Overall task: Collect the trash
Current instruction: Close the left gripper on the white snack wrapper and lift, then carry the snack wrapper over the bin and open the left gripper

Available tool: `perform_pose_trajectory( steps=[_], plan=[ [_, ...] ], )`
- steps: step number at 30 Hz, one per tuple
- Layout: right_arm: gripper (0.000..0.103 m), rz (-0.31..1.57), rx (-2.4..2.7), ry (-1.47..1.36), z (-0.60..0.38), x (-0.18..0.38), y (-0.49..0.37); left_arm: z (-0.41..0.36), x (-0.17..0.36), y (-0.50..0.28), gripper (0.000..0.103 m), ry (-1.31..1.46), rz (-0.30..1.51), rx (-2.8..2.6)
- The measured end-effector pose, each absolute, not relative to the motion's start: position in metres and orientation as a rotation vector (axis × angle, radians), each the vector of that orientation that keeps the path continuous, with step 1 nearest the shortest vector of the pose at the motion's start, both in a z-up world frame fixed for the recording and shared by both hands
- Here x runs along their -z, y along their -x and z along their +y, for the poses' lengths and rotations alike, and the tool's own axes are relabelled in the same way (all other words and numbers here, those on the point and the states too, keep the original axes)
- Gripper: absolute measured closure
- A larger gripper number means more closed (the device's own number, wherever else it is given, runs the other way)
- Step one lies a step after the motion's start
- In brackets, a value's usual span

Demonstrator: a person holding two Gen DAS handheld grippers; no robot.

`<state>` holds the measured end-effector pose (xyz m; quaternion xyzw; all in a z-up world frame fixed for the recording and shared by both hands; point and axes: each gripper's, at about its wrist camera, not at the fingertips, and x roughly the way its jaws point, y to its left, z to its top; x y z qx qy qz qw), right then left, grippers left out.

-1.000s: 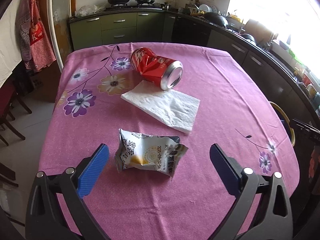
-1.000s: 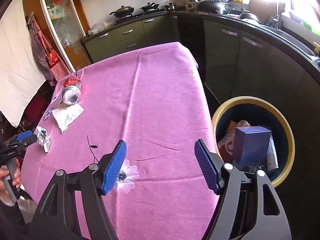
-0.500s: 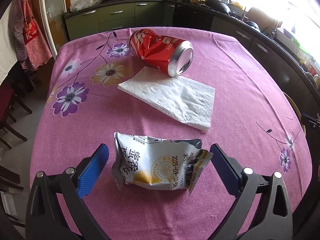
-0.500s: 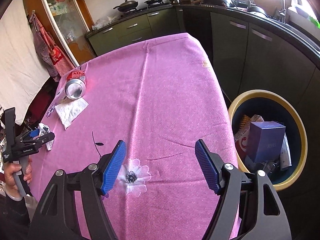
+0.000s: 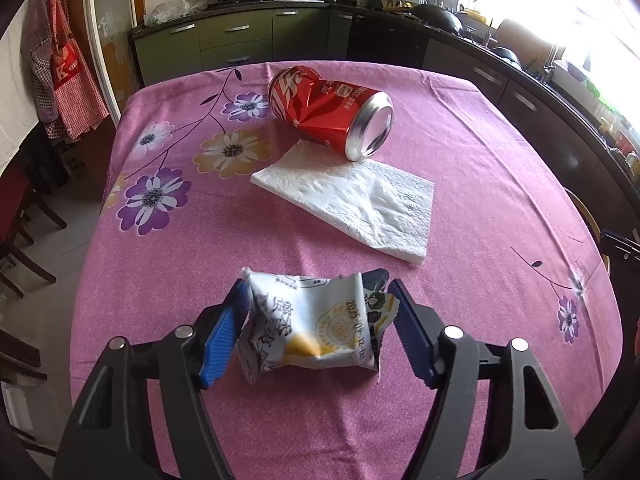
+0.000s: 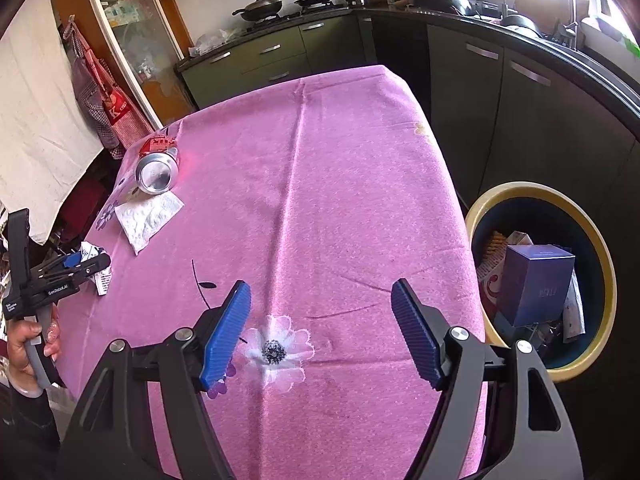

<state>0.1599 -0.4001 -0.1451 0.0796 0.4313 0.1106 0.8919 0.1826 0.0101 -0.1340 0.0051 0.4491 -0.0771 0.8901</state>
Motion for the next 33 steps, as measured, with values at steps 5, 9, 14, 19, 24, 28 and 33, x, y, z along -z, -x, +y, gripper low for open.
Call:
perform_pose_trajectory(
  steps=[5,9,14,19,24,28,33],
  plan=[
    [0.031,0.894,-0.235,-0.166,-0.399,0.145,-0.16,0.013,0.129,-0.177,0.041,0.005,0.928,0.16],
    [0.031,0.893,-0.238,-0.166,-0.398,0.143,-0.16,0.013,0.118,-0.17,0.041,0.0,0.905,0.162],
    [0.031,0.889,-0.244,-0.164,-0.397,0.142,-0.161,0.006,0.104,-0.163,0.041,-0.014,0.875,0.182],
    [0.031,0.877,-0.241,-0.166,-0.4,0.137,-0.158,-0.01,0.088,-0.158,0.041,-0.046,0.849,0.233],
    [0.03,0.858,-0.199,-0.178,-0.419,0.13,-0.148,-0.044,0.074,-0.158,0.041,-0.087,0.839,0.323],
    [0.03,0.843,-0.085,-0.205,-0.46,0.125,-0.128,-0.094,0.062,-0.163,0.041,-0.16,0.832,0.447],
    [0.028,0.795,0.096,-0.303,-0.534,0.12,-0.087,-0.178,0.055,-0.176,0.041,-0.237,0.83,0.634]
  ],
)
